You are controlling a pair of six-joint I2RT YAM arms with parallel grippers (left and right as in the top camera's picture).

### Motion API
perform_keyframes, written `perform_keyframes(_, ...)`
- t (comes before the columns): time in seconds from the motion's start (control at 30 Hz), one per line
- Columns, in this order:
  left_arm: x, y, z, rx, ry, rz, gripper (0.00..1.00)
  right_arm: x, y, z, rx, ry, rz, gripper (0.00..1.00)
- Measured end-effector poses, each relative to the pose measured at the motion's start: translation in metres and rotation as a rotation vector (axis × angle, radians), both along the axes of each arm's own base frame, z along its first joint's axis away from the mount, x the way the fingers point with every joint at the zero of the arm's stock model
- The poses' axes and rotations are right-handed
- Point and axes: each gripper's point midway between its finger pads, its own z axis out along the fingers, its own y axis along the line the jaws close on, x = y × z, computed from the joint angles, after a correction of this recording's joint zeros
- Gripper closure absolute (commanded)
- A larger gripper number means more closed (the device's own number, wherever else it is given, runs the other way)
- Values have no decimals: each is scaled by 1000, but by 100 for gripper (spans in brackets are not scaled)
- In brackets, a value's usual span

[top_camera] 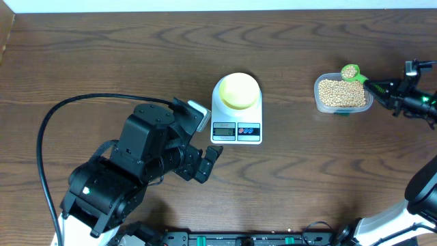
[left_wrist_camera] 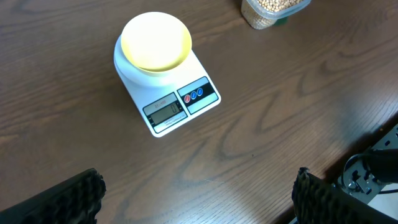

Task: Scoop item into bowl and weigh 50g on scale
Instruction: 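Dip the green scoop into the soybeans with the right gripper and lift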

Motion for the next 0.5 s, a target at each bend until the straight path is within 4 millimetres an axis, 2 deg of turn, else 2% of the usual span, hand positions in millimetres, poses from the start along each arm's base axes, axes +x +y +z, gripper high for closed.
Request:
perform_keyframes(0.13,0,0,0,0,0,0,1,3,31,6,27,-22,82,99)
perform_keyframes(0.33,0,0,0,0,0,0,1,8,100,13,37,-80,261,99)
perform_keyframes(0.5,0,0,0,0,0,0,1,12,147,18,36,-136,373,99)
